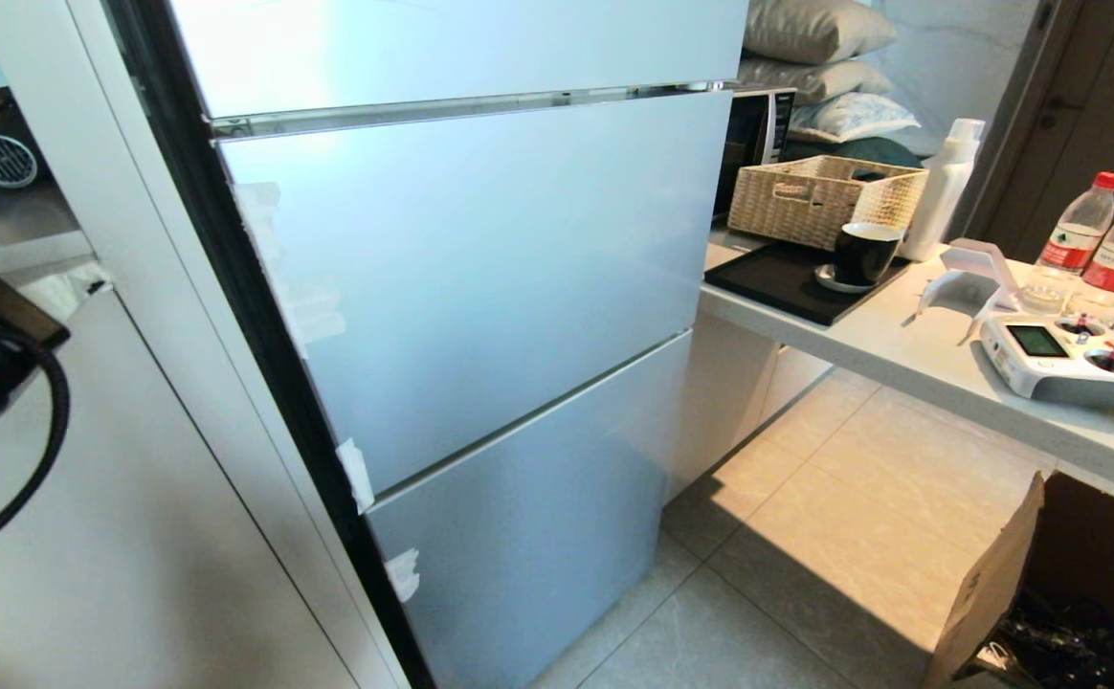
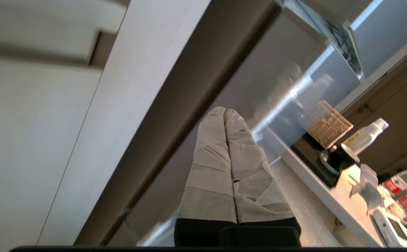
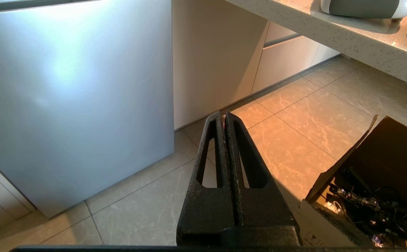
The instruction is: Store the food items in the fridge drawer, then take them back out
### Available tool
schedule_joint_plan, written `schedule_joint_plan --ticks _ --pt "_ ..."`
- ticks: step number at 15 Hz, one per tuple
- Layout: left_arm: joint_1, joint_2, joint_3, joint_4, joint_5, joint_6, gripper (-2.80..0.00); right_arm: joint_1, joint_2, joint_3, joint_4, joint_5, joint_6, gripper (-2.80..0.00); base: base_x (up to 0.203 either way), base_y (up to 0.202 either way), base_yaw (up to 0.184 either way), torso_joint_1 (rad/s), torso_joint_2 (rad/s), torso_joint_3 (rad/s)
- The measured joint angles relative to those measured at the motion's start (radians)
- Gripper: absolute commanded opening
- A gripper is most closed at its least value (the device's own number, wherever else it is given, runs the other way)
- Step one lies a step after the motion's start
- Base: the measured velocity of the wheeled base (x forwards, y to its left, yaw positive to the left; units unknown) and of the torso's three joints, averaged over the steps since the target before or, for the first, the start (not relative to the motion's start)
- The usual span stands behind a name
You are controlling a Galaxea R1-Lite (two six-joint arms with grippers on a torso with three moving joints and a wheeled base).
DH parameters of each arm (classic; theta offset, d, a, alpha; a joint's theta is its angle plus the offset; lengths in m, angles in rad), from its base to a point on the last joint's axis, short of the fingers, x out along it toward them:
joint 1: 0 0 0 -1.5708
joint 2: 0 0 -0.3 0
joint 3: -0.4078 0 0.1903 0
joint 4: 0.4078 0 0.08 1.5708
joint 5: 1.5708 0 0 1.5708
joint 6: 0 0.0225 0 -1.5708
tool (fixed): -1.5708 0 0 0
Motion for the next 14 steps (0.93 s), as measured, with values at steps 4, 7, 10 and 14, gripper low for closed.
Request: schedule_joint_plan --ticks 4,7,10,14 --pt "-0.032 0.143 -0.047 -0.103 -0.012 0.002 -2.8 0.0 0.0 0.0 0.0 0.0 0.0 -2.8 0.0 0.0 0.0 0.0 0.0 0.0" --pt "-0.068 0.221 -0.088 -0.112 -0.009 0.003 -2.8 0.0 0.0 0.0 0.0 0.0 0.0 -2.8 0.0 0.0 0.0 0.0 0.0 0.0" --pt "-0.075 0.258 -0.118 -0.115 0.011 0.001 -2.8 0.0 0.0 0.0 0.0 0.0 0.0 -2.8 0.0 0.0 0.0 0.0 0.0 0.0" --pt "-0.075 0.28 -0.142 -0.115 0.025 -0.017 -2.8 0.0 0.0 0.0 0.0 0.0 0.0 -2.8 0.0 0.0 0.0 0.0 0.0 0.0"
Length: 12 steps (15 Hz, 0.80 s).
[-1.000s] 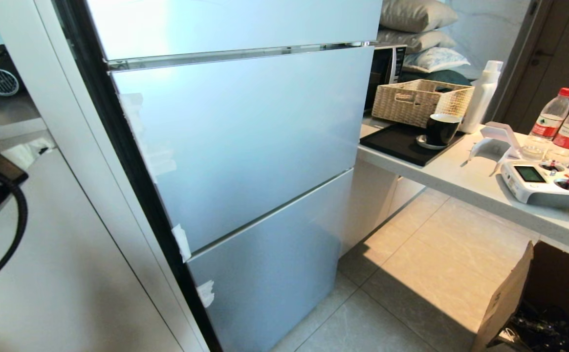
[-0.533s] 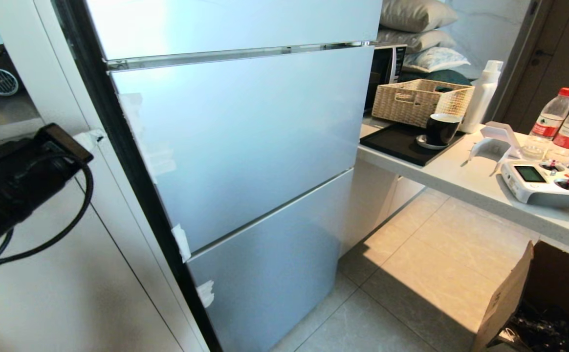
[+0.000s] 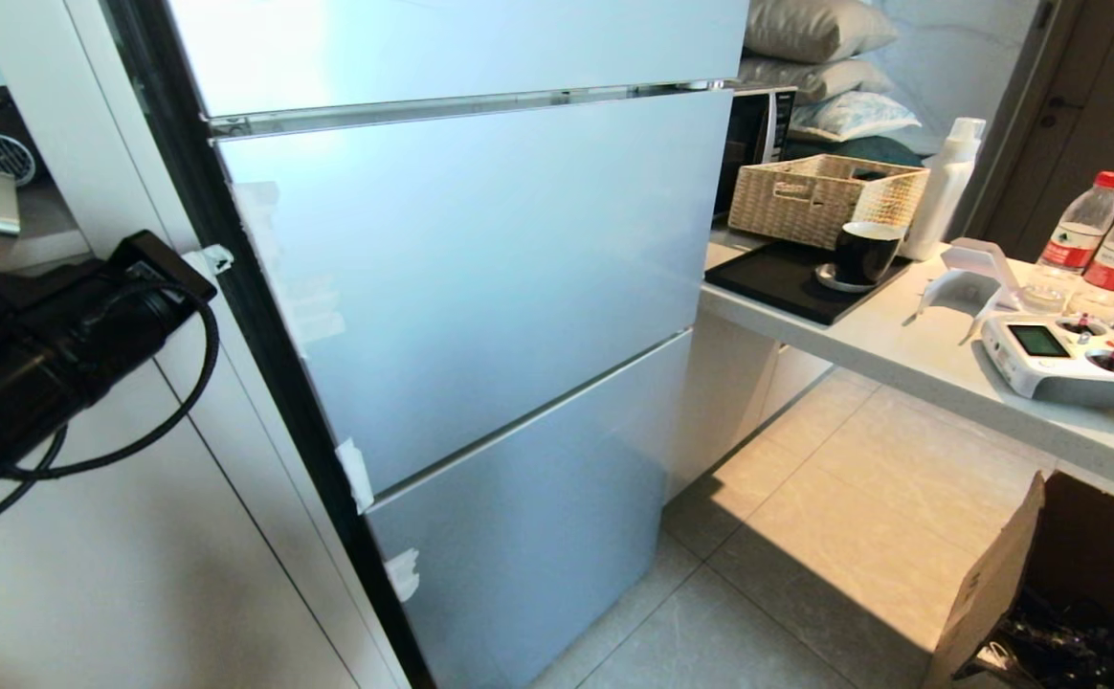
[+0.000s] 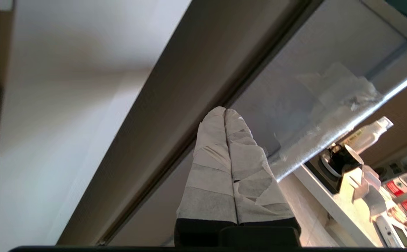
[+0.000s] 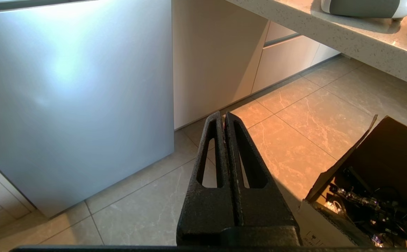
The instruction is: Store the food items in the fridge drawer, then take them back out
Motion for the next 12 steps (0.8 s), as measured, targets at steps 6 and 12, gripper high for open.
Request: schedule_joint_plan --ticks 6,12 --pt "-0.02 0.038 -0.018 0.001 0.003 -0.003 -2.8 0.0 0.0 0.0 0.0 0.001 0.0 -2.8 0.0 0.0 0.0 0.0 0.0 0.0" --pt "-0.031 0.077 -0.01 -0.081 0.018 -0.001 -2.8 0.0 0.0 0.0 0.0 0.0 0.0 -2.8 0.0 0.0 0.0 0.0 0.0 0.0"
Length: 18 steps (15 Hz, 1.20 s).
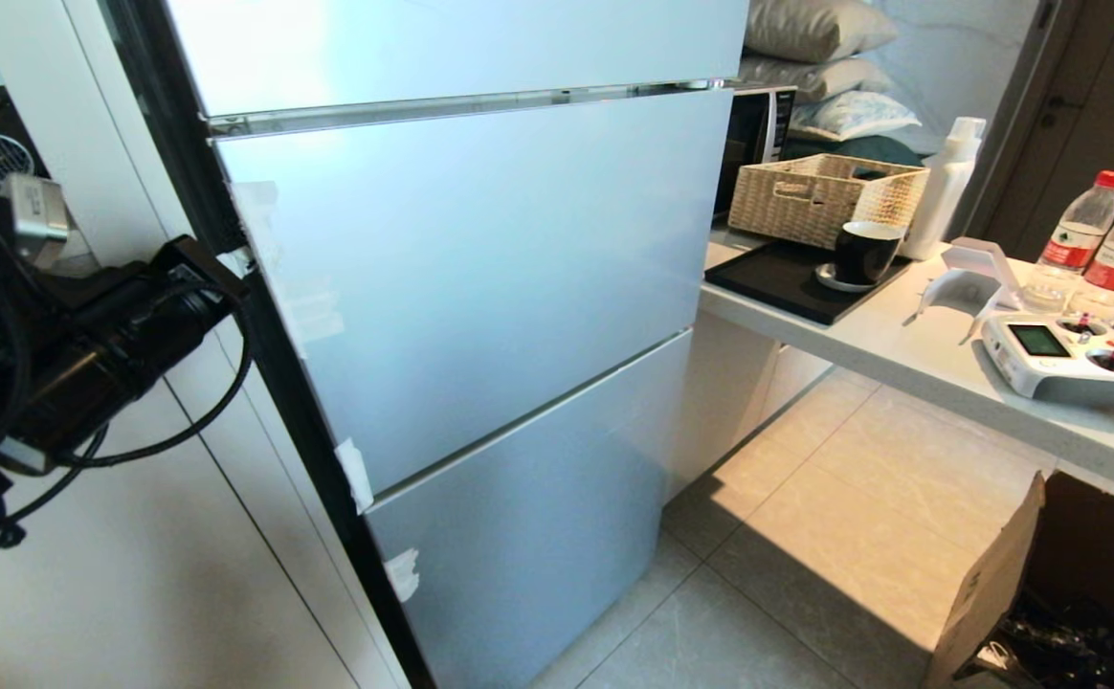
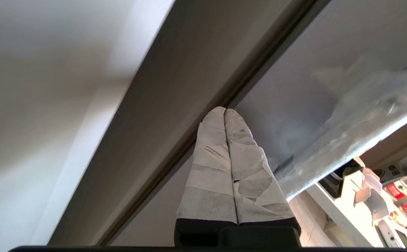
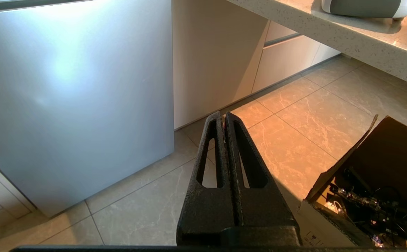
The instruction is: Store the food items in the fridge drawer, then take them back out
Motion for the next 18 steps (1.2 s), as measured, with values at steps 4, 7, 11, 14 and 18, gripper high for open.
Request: schedule_joint_plan --ticks 4,7,11,14,18 --pt "-0.006 -0.022 0.033 -0.001 -0.021 -0.001 -2.8 0.0 0.0 0.0 0.0 0.0 0.0 -2.8 0.0 0.0 0.0 0.0 0.0 0.0" --pt "-0.01 -0.061 0.071 -0.001 -0.073 -0.001 -2.8 0.0 0.0 0.0 0.0 0.001 0.0 -2.8 0.0 0.0 0.0 0.0 0.0 0.0" --pt "-0.03 -0.064 0.094 -0.004 -0.077 -0.04 -2.8 0.0 0.0 0.0 0.0 0.0 0.0 -2.8 0.0 0.0 0.0 0.0 0.0 0.0" --pt "-0.039 -0.048 0.094 -0.006 -0.076 -0.051 -2.8 0.0 0.0 0.0 0.0 0.0 0.0 -2.8 0.0 0.0 0.0 0.0 0.0 0.0" --pt "-0.043 -0.026 0.076 0.0 -0.071 -0.048 -2.8 0.0 0.0 0.0 0.0 0.0 0.0 -2.8 0.0 0.0 0.0 0.0 0.0 0.0"
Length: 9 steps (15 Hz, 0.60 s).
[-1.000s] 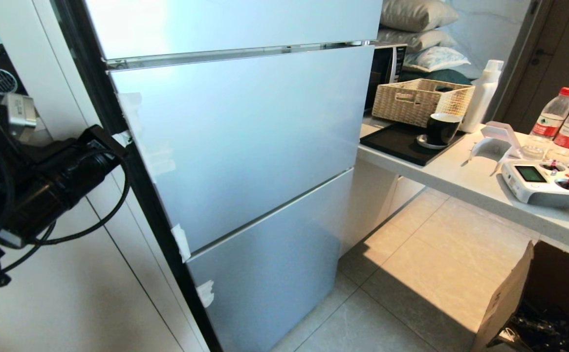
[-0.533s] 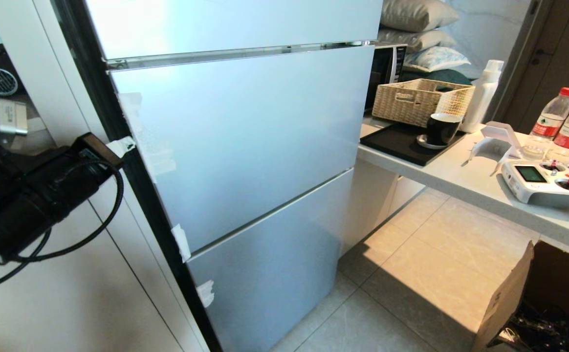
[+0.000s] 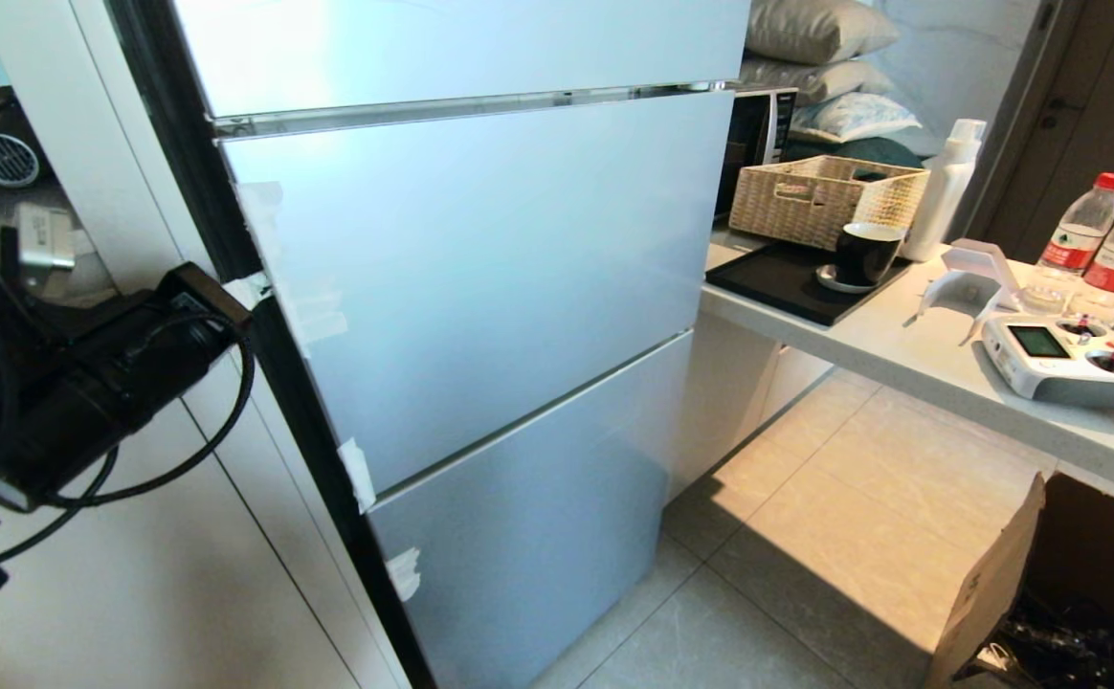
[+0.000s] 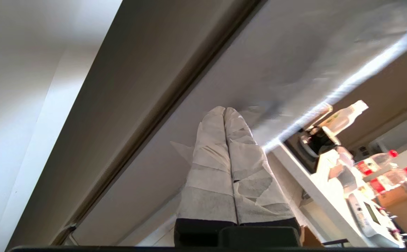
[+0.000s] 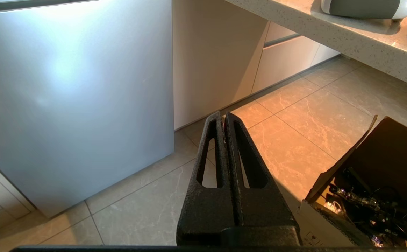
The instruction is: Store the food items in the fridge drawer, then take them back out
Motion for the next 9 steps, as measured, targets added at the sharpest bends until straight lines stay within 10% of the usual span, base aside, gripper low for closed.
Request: schedule_joint_plan --ticks 9 --pt "-0.062 -0.035 0.04 0.005 -0.057 -0.001 -2.8 -0.001 0.0 0.0 0.0 -0.001 0.0 -2.8 0.0 0.0 0.0 0.0 0.0 0.0"
